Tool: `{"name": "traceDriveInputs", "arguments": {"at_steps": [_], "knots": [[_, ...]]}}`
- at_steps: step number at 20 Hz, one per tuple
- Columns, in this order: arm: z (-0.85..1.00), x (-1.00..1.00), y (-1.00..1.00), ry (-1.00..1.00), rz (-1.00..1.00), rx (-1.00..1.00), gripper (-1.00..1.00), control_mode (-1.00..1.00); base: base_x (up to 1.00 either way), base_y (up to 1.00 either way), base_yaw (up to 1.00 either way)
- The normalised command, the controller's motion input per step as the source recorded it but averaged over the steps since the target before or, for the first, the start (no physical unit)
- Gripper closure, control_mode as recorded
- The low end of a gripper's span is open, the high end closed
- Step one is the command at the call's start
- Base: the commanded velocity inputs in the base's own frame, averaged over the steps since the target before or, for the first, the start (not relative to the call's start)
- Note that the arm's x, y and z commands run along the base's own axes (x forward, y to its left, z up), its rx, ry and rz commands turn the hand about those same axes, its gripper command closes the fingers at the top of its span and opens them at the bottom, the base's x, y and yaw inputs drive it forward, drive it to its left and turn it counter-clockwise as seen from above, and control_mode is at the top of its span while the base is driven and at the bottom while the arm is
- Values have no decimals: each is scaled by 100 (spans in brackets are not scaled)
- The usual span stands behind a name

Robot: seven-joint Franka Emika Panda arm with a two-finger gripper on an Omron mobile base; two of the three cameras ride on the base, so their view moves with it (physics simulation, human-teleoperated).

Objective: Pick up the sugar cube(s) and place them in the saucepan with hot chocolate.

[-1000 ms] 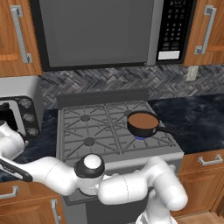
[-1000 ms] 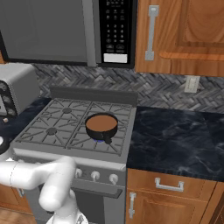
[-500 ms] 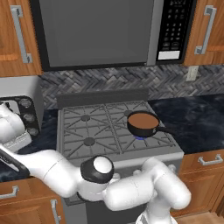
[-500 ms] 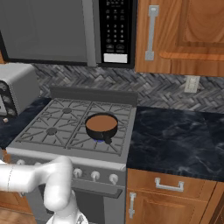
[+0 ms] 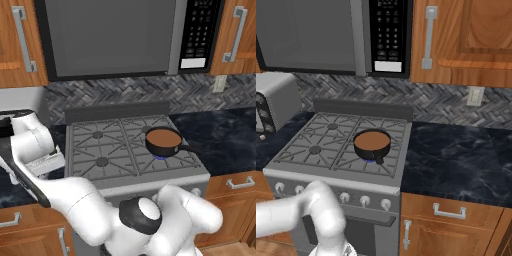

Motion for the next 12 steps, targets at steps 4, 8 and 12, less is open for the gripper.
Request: {"name": "traceDriveInputs", "arguments": {"at_steps": [4,8,12], "knots": [[7,-57,-100,-15,-27,0,100,-100,0,0,0],[29,-36,-100,-18,-25,0,100,-100,0,0,0],[47,-5,-100,-22,-16,0,100,-100,0,0,0]]}}
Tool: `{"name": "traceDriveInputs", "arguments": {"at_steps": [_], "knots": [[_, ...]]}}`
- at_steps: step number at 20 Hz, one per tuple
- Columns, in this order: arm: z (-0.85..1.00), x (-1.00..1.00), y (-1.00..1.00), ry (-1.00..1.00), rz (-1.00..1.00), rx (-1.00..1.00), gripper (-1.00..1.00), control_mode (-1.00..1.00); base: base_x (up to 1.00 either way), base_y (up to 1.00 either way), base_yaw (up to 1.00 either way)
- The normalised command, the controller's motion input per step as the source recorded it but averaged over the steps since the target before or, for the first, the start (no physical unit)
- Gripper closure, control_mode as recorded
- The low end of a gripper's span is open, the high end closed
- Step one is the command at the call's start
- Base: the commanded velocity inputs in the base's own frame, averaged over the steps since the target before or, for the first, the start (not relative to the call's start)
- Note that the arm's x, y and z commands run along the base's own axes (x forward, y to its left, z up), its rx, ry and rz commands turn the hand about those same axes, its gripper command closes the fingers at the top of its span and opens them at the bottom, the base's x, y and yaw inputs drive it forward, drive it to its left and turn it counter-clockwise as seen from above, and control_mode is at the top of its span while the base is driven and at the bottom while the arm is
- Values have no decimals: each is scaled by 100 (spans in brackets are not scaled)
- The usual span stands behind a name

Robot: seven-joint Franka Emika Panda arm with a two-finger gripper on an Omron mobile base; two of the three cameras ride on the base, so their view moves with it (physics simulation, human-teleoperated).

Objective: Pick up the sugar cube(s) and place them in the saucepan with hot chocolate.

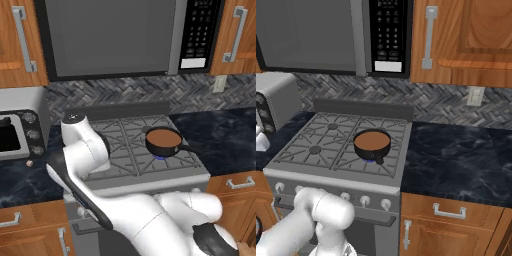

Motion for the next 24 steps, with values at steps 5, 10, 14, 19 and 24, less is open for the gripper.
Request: {"name": "traceDriveInputs", "arguments": {"at_steps": [5,10,14,19,24], "knots": [[32,3,-100,-23,-12,0,100,-100,0,0,0],[14,15,-100,-25,-9,0,100,-100,0,0,0],[1,24,-97,-24,-3,0,100,-100,0,0,0],[11,28,-95,-11,0,0,100,-100,0,0,0],[36,16,-84,-3,0,0,100,-100,0,0,0]]}}
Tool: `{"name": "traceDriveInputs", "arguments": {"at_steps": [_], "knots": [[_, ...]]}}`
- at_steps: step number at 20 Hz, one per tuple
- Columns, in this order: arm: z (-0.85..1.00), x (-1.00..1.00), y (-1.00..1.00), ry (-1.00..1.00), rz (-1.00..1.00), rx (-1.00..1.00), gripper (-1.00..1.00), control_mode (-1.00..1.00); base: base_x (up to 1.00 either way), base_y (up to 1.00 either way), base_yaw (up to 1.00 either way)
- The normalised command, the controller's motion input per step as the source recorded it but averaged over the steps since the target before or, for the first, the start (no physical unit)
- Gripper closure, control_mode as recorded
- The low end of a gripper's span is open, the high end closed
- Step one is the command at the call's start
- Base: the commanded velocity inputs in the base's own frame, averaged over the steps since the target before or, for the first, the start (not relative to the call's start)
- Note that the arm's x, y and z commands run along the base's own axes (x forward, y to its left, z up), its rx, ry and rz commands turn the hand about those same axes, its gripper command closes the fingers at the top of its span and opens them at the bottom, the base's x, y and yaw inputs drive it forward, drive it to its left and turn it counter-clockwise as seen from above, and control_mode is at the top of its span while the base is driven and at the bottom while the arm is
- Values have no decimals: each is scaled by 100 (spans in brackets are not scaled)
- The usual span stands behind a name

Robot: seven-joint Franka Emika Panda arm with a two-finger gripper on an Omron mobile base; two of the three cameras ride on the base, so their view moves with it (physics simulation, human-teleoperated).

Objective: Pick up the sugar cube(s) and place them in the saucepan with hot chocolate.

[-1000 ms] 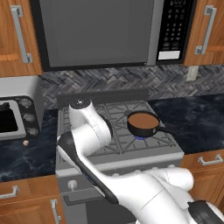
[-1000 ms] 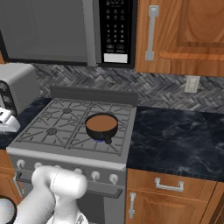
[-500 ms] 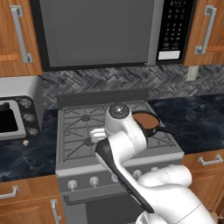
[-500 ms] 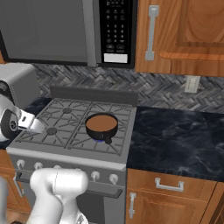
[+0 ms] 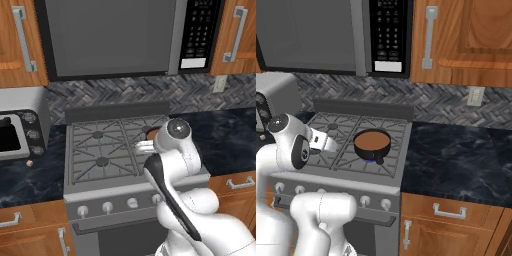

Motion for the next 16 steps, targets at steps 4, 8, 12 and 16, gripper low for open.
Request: {"name": "traceDriveInputs", "arguments": {"at_steps": [4,8,12,16], "knots": [[19,27,-88,9,0,0,100,-100,0,0,0],[12,34,-61,13,0,0,100,-100,0,0,0],[0,44,-42,18,0,0,100,-100,0,0,0],[0,58,-22,21,0,-1,100,-100,0,0,0]]}}
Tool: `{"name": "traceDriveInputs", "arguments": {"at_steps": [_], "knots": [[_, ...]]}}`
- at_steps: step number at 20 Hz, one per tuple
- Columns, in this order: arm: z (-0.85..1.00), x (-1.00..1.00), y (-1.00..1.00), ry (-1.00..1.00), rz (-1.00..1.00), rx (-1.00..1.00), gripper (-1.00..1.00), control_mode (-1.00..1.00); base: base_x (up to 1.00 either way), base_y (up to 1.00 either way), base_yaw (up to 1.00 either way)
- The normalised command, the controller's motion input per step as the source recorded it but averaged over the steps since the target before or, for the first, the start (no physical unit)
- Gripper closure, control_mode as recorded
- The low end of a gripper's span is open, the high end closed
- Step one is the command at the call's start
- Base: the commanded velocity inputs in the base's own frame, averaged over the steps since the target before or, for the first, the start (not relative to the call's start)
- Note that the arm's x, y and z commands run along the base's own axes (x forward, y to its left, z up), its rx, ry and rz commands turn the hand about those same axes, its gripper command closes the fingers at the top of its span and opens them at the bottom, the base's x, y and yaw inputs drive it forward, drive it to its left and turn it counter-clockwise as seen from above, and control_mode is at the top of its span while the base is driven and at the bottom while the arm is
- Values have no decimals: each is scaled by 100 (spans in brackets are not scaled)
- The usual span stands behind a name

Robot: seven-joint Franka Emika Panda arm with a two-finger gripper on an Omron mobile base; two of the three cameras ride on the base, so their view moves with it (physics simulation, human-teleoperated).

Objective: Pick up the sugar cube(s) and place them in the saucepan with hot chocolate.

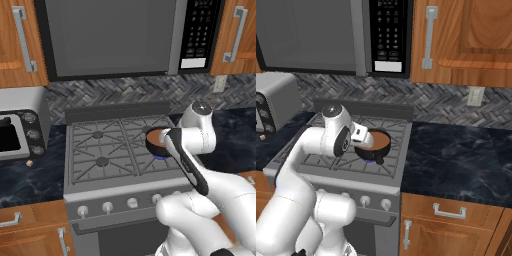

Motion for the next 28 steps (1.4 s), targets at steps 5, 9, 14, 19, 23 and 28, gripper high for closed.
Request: {"name": "traceDriveInputs", "arguments": {"at_steps": [5,9,14,19,23,28], "knots": [[0,47,-10,15,0,-2,100,-100,0,0,0],[-5,38,0,5,0,-4,100,-100,0,0,0],[-24,33,-3,0,0,-1,100,-100,0,0,0],[-27,28,-19,-2,0,0,100,-100,0,0,0],[-26,28,-21,-1,0,0,100,-100,0,0,0],[-15,10,-4,0,0,0,100,-100,0,0,0]]}}
